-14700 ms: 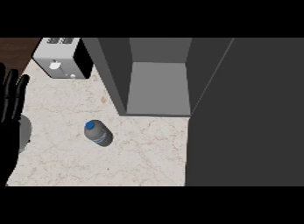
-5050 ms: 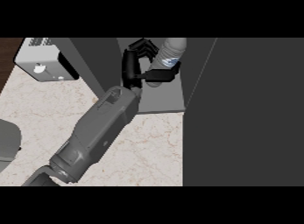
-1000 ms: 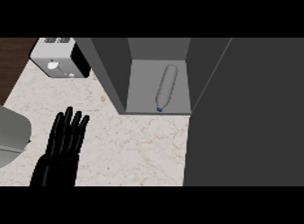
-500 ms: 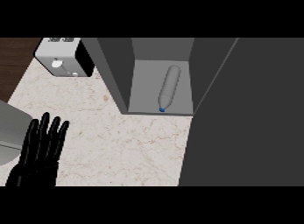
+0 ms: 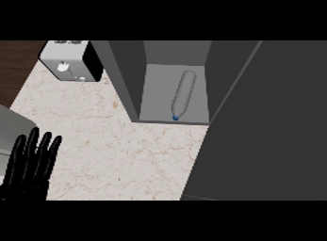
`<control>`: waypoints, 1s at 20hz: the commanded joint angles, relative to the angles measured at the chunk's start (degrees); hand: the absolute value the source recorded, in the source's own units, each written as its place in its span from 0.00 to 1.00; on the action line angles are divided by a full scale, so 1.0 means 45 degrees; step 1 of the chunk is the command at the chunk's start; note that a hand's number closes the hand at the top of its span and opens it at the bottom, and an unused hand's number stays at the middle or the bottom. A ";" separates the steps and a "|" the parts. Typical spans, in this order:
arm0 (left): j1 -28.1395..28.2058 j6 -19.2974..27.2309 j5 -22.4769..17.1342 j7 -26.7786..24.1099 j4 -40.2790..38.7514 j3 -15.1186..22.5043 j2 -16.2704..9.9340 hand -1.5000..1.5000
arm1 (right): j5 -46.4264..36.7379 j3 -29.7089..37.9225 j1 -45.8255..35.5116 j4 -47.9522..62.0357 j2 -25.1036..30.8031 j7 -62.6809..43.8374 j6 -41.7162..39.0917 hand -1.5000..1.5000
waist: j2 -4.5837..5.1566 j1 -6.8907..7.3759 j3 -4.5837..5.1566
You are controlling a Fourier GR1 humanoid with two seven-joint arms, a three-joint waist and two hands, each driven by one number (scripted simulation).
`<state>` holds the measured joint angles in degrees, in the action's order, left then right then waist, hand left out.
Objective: Pick up the bottled water, place it into the cabinet and close the cabinet
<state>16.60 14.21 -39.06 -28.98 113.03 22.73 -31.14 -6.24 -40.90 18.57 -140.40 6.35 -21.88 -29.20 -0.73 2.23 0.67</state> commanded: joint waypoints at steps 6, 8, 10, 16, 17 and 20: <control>0.0390 -0.0786 -0.0442 -0.0194 0.0218 -0.0571 -0.0435 0.00 | -0.1429 -0.1434 -0.2724 0.0812 -0.1318 -0.1048 0.2164 1.00 | 0.0071 0.0146 0.0028; 0.0572 -0.1008 -0.0583 -0.0178 0.0429 -0.0748 -0.0667 0.00 | -0.1259 -0.1372 -0.2870 0.1014 -0.1311 -0.1055 0.2233 1.00 | 0.0074 0.0299 0.0019; 0.0692 -0.1079 -0.0567 -0.0212 0.0078 -0.0685 -0.0617 0.00 | -0.1133 -0.1548 -0.3115 0.0975 -0.1307 -0.1246 0.2175 1.00 | 0.0102 0.0245 0.0035; 0.0776 -0.1373 -0.0559 -0.0384 0.0046 -0.0699 -0.0638 0.00 | -0.0776 -0.1072 -0.3547 0.1444 -0.1297 -0.1084 0.2010 1.00 | 0.0235 0.0528 0.0045; 0.0634 -0.1377 -0.0661 -0.0364 0.0199 -0.0953 -0.0726 0.00 | -0.0693 -0.0989 -0.3646 0.1246 -0.1296 -0.1300 0.1997 1.00 | 0.0232 0.0512 0.0041; 0.0698 -0.1457 -0.0713 -0.0302 0.0186 -0.1111 -0.0895 0.00 | -0.0546 -0.0873 -0.3413 0.1223 -0.1295 -0.1143 0.2153 1.00 | 0.0242 0.0494 0.0038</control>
<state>19.68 8.13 -42.10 -30.24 114.12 18.70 -34.53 -6.07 -42.31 7.13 -139.83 10.43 -25.01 -28.74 0.25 4.47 0.83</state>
